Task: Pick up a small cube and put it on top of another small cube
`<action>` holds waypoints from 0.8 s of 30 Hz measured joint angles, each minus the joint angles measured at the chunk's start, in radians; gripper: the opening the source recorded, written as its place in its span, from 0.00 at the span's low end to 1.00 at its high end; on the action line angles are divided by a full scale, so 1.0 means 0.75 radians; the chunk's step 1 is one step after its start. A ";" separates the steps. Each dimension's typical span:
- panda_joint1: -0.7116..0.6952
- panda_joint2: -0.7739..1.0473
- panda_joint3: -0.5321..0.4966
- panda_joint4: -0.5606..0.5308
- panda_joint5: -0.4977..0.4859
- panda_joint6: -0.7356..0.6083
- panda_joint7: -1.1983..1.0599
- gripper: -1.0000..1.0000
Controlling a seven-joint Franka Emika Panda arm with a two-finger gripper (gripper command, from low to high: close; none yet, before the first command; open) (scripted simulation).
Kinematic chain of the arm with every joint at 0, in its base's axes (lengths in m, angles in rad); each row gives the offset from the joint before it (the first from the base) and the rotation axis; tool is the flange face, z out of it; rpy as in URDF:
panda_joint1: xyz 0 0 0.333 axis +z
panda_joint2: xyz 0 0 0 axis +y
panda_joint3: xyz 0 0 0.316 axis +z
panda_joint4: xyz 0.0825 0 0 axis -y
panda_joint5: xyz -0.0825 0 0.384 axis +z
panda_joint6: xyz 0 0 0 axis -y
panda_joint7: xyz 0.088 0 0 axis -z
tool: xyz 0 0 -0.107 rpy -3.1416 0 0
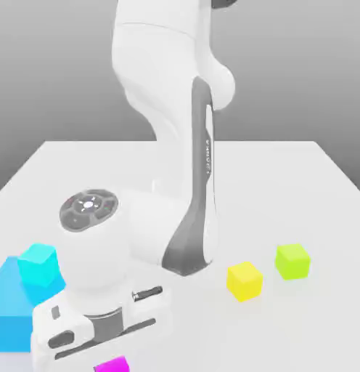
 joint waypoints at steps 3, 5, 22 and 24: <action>0.043 -0.122 -0.056 -0.030 -0.062 -0.091 0.046 0.00; 0.059 -0.215 -0.096 -0.056 -0.104 -0.158 0.077 0.00; -0.227 -0.905 -0.334 -0.357 -0.518 -0.500 0.332 0.00; -0.232 -0.853 -0.337 -0.381 -0.486 -0.428 0.307 0.00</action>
